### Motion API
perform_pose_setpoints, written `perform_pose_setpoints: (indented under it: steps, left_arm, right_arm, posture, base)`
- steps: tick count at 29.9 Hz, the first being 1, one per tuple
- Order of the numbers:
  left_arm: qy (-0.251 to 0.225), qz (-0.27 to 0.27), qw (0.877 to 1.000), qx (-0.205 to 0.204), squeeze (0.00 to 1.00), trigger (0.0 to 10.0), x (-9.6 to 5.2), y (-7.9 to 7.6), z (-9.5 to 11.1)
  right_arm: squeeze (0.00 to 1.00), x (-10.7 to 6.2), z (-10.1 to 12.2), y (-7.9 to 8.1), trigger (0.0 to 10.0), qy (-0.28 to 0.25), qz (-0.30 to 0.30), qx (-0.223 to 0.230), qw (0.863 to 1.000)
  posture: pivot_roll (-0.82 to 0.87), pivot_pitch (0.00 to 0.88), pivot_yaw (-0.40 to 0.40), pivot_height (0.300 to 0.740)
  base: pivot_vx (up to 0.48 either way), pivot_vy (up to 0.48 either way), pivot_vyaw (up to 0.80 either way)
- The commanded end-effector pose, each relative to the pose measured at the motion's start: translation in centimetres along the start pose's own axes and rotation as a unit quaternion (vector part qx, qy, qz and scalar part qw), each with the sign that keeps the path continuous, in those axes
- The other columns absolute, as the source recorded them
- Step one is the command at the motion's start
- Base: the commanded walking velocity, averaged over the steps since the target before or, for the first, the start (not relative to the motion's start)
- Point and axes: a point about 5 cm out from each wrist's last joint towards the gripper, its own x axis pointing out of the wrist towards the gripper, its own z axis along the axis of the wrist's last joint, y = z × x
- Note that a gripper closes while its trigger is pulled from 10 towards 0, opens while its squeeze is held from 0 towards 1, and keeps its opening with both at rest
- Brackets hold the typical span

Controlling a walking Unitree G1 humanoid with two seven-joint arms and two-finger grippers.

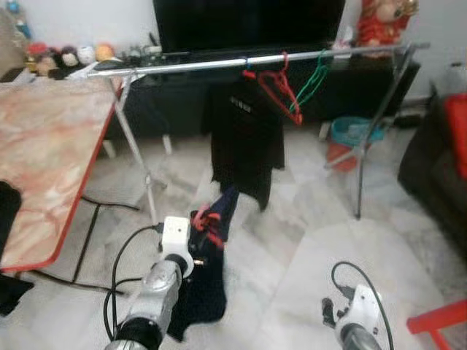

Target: Hang hanger

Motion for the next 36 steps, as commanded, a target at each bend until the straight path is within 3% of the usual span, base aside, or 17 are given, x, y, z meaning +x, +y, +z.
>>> perform_pose_setpoints:
  steps: [1,7,11,18,36]
  left_arm:
    - [-0.018,0.010,1.000,0.012,0.00,10.0,0.0,0.9,0.8]
    - [-0.019,0.009,1.000,0.012,0.00,10.0,0.1,0.8,0.9]
    - [-0.018,0.013,1.000,0.012,0.00,10.0,0.2,1.0,0.9]
    - [-0.020,0.016,1.000,0.015,0.00,10.0,0.2,1.3,1.1]
    - [-0.016,0.017,1.000,0.020,0.00,10.0,0.5,1.2,1.3]
  right_arm:
    - [0.00,-0.1,-0.7,0.8,10.0,0.010,0.010,0.006,1.000]
    - [0.00,-0.4,-1.7,0.3,10.0,0.032,0.011,-0.017,0.999]
    - [0.00,-1.0,-3.6,-0.6,10.0,0.066,0.010,-0.056,0.996]
    - [0.00,-2.1,-6.3,-1.9,10.0,0.099,0.009,-0.070,0.993]
    - [0.00,-2.2,-6.7,-1.1,10.0,0.107,0.027,-0.067,0.992]
  posture:
    - [-0.01,0.021,-0.003,0.740]
    - [-0.01,0.012,-0.004,0.740]
    - [-0.01,0.000,-0.004,0.740]
    - [-0.01,0.000,0.004,0.740]
    - [-0.01,0.000,0.008,0.740]
  base:
    - [0.368,0.000,0.00]
    - [0.368,0.000,0.00]
    - [0.368,0.000,0.00]
    - [0.368,0.000,0.00]
    - [0.369,0.000,0.00]
